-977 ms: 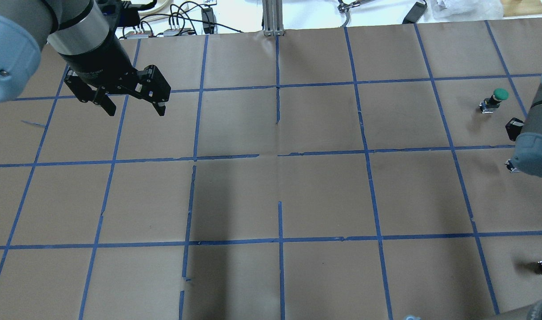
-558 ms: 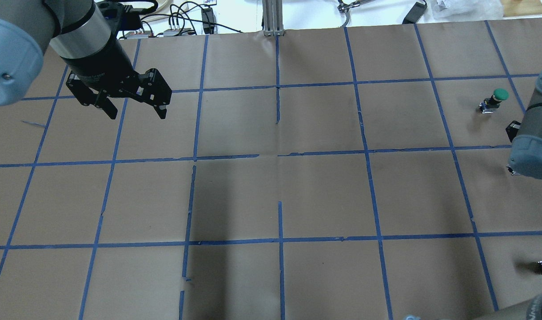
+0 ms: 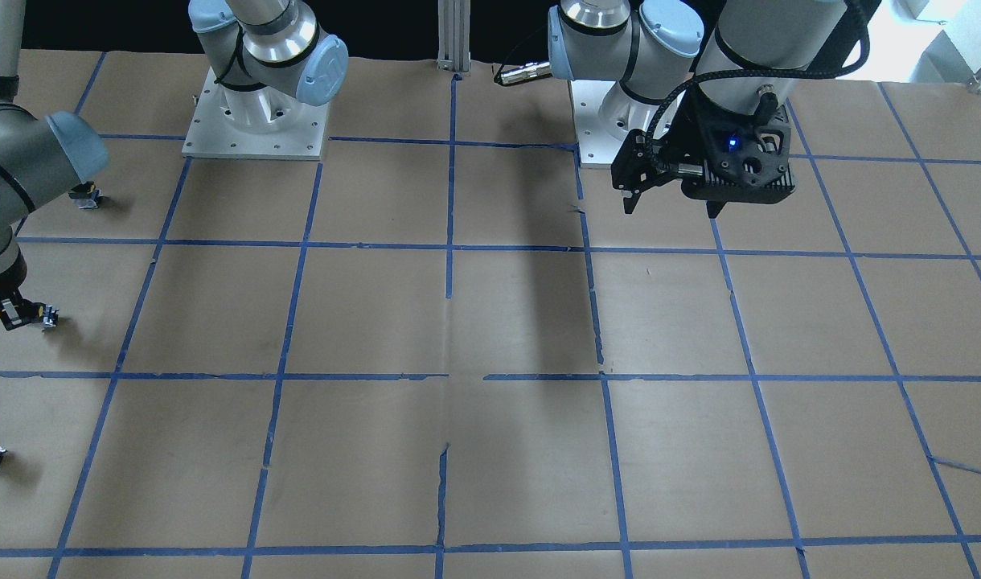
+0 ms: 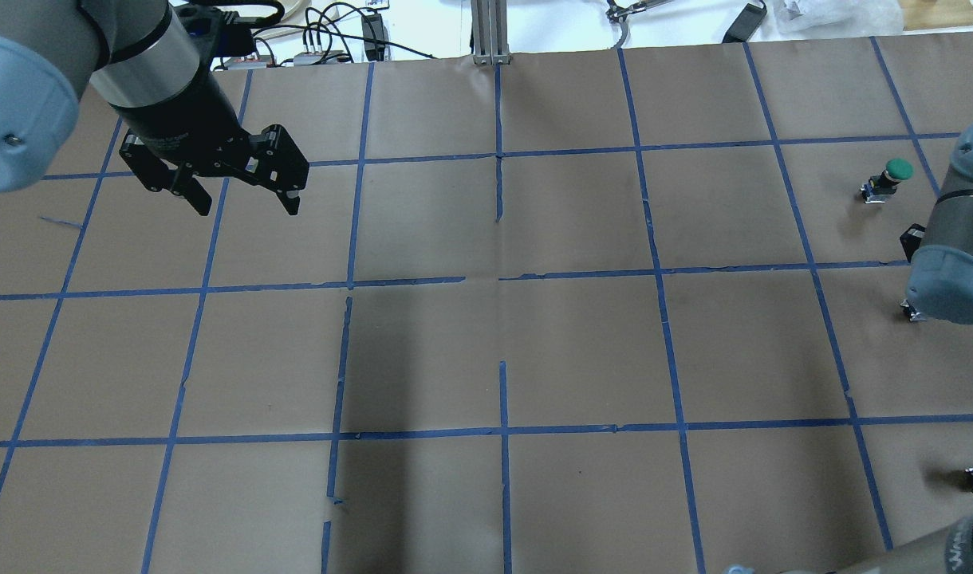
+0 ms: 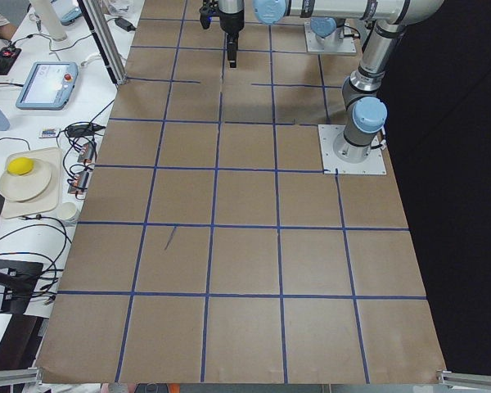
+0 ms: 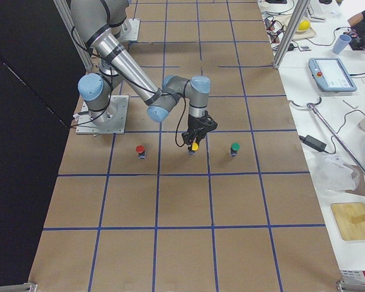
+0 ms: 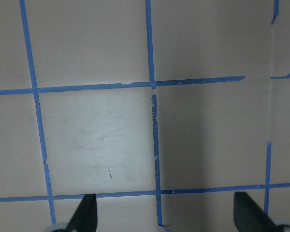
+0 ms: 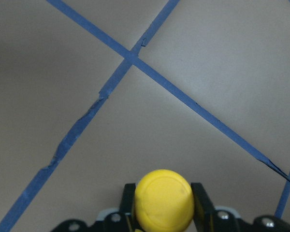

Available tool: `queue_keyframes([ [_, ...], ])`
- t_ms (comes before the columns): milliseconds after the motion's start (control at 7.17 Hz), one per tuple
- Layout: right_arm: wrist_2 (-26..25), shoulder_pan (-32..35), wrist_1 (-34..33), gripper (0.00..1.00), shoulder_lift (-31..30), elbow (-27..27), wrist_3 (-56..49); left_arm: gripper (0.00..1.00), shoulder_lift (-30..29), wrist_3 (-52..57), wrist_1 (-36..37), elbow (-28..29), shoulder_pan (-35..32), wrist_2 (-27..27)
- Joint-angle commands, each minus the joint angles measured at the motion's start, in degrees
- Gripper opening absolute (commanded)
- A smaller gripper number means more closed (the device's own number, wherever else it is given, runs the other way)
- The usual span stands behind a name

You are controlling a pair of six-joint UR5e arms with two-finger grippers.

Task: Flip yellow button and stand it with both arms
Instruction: 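Lower the yellow button upright onto the table with the right gripper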

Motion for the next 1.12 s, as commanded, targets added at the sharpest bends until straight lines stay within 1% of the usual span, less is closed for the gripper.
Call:
queue_keyframes([
  [0,-0.1,0.0,0.0,0.69,-0.1,-0.1,-0.6,1.00,0.0,0.0,0.0,0.0,0.0,0.0],
  [140,0.0,0.0,0.0,0.97,-0.1,-0.1,-1.0,1.00,0.0,0.0,0.1,-0.2,0.0,0.0],
  [279,0.2,0.0,0.1,1.00,-0.2,-0.2,-1.0,1.00,0.1,0.0,0.1,-0.2,0.0,0.0],
  [419,0.2,0.0,0.2,1.00,-0.8,-0.3,-1.1,1.00,0.1,0.0,0.1,-0.3,0.0,0.0],
  [558,0.5,0.2,1.3,1.00,-2.9,-0.6,-1.9,1.00,0.1,0.0,0.1,-0.3,0.0,0.0],
  [698,1.8,0.4,7.0,1.00,-5.5,-0.8,-4.9,1.00,0.1,0.0,0.1,-0.2,0.0,0.1],
  [837,5.6,0.7,14.7,1.00,-7.3,-2.9,-7.8,1.00,0.2,0.0,0.0,0.1,0.0,0.3],
  [977,11.3,0.7,23.0,1.00,-8.7,-7.0,-8.7,1.00,0.2,0.1,0.0,0.2,0.0,0.3],
])
